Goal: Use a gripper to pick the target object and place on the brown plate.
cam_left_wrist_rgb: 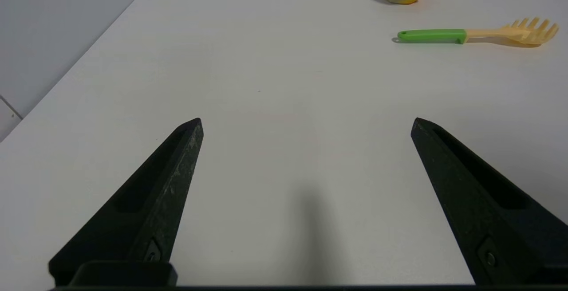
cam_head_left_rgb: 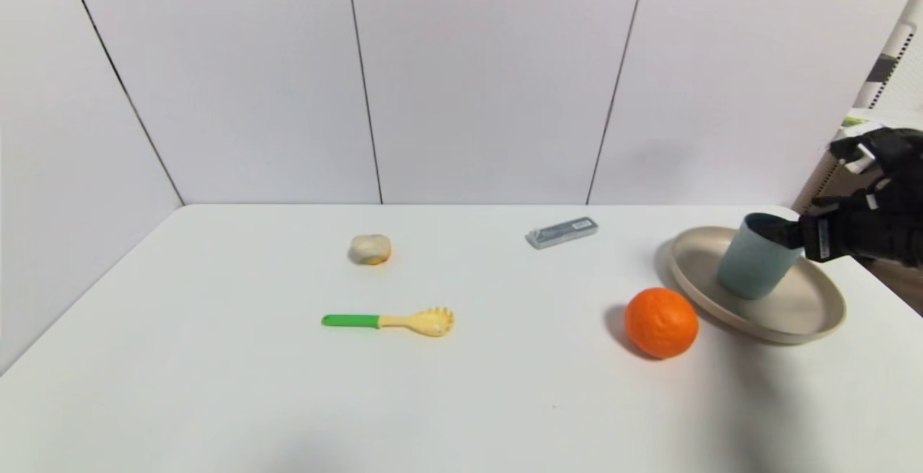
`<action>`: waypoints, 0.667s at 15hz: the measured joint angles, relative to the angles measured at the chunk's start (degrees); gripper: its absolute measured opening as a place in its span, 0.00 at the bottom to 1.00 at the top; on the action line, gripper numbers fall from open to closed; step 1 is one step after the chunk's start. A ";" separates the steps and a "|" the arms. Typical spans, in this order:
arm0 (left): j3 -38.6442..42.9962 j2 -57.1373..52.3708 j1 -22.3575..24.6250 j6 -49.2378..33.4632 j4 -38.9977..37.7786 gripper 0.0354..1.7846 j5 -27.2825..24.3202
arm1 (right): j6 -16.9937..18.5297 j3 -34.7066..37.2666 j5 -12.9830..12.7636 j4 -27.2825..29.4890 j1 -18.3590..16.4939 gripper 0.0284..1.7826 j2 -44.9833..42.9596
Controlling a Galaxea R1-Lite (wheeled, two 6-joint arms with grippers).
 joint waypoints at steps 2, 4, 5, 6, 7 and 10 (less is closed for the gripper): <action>0.00 0.00 0.00 0.05 0.00 0.94 0.00 | 0.20 0.74 0.18 0.11 -0.56 0.91 -7.28; 0.00 0.00 0.00 0.02 0.00 0.94 0.00 | 0.30 2.71 0.63 0.33 -0.76 0.92 -16.09; 0.00 0.00 0.00 0.00 0.00 0.94 0.00 | 0.37 5.00 1.13 0.57 -0.52 0.92 -21.14; 0.00 0.00 0.00 0.02 0.00 0.94 0.00 | 0.57 7.86 1.46 0.83 0.05 0.93 -26.16; 0.00 0.00 0.00 0.02 0.00 0.94 -0.02 | 0.83 11.28 1.76 1.54 0.79 0.93 -31.42; 0.00 0.00 0.00 0.02 0.00 0.94 0.02 | 1.96 22.69 1.84 7.28 3.63 0.94 -48.37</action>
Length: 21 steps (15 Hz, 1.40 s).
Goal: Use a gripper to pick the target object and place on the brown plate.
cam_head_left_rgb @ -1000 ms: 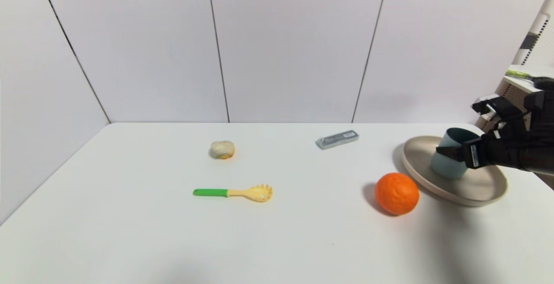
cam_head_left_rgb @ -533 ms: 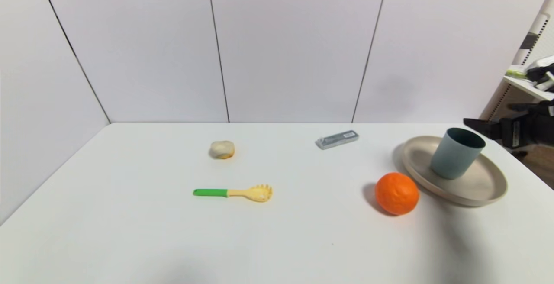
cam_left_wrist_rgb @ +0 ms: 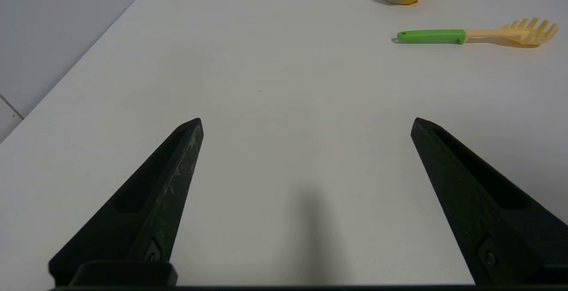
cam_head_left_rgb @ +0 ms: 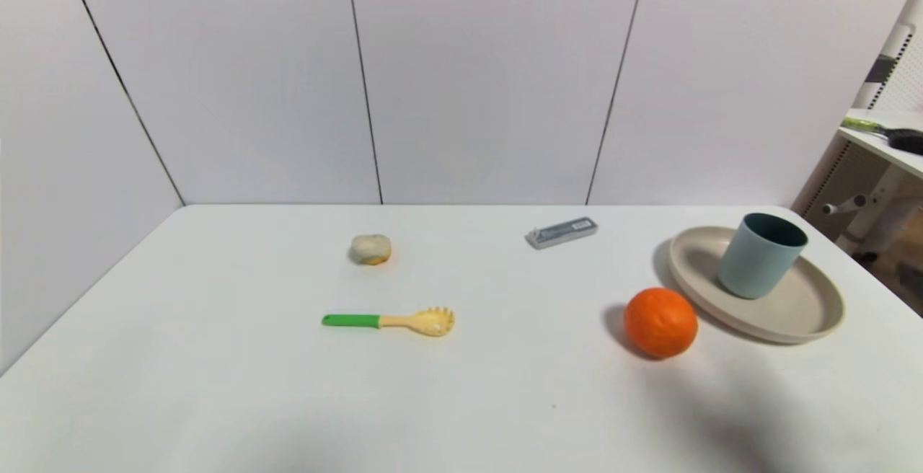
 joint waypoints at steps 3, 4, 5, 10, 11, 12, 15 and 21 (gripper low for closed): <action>0.00 0.00 0.00 0.00 0.00 0.94 -0.02 | 2.36 9.33 -0.11 10.06 2.21 0.95 -15.32; 0.00 0.00 0.00 -0.02 0.00 0.94 -0.02 | 3.57 11.75 -0.38 13.23 2.80 0.95 -18.53; 0.00 0.00 0.00 -0.02 0.00 0.94 -0.02 | 5.40 13.54 -1.45 16.30 3.67 0.95 -20.52; 0.00 0.00 0.00 -0.02 0.00 0.94 -0.02 | 10.00 21.20 -11.47 17.05 7.63 0.95 -28.64; 0.00 0.00 0.00 -0.02 0.00 0.94 0.00 | 10.33 22.38 -13.18 17.13 8.00 0.95 -30.96; 0.00 0.00 0.00 0.00 0.00 0.94 0.00 | 10.63 23.04 -13.47 17.16 8.24 0.95 -33.38; 0.00 0.00 0.00 0.00 0.00 0.94 0.00 | 14.30 24.72 -13.89 14.38 8.66 0.95 -38.79; 0.00 0.00 0.00 0.00 0.00 0.94 -0.02 | 14.76 25.20 -13.84 14.41 8.70 0.95 -41.06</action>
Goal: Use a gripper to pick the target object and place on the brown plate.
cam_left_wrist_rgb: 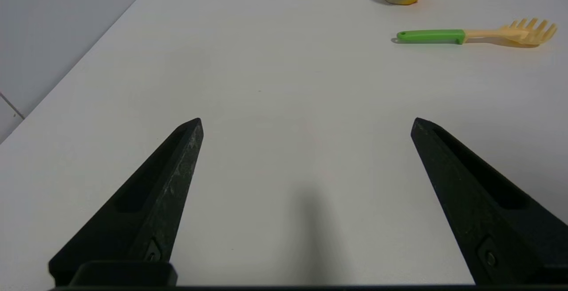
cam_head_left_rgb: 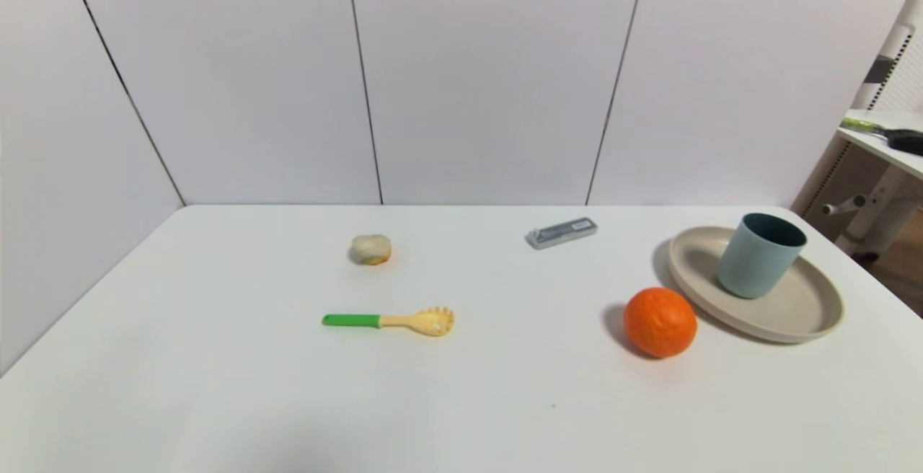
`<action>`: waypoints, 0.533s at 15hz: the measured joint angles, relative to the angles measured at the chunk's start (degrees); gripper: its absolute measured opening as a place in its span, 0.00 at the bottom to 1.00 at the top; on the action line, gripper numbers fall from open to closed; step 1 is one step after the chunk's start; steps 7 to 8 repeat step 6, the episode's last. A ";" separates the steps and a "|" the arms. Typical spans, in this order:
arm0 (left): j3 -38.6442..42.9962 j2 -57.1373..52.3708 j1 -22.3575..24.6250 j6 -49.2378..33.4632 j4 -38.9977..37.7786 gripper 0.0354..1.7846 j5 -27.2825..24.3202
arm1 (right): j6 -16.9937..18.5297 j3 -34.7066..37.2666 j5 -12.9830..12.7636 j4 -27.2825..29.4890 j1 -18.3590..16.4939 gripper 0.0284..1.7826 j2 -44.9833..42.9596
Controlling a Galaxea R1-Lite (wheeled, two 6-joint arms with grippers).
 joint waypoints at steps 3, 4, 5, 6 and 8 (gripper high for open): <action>0.00 0.00 0.00 0.00 0.02 0.94 0.02 | 0.61 0.02 -0.07 -0.13 0.00 0.95 -0.04; 0.00 0.00 0.00 0.00 0.00 0.94 0.02 | 0.48 0.02 -0.05 -0.11 0.00 0.95 -0.04; 0.00 0.00 0.00 0.00 0.00 0.94 0.02 | 0.72 0.05 -0.13 -0.21 0.00 0.95 -0.04; 0.00 0.00 0.00 0.00 0.00 0.94 0.02 | 1.30 0.05 -0.16 -0.13 0.00 0.95 -0.04; 0.00 0.00 0.00 0.00 0.00 0.94 0.02 | 1.30 0.05 -0.16 -0.13 0.00 0.95 -0.04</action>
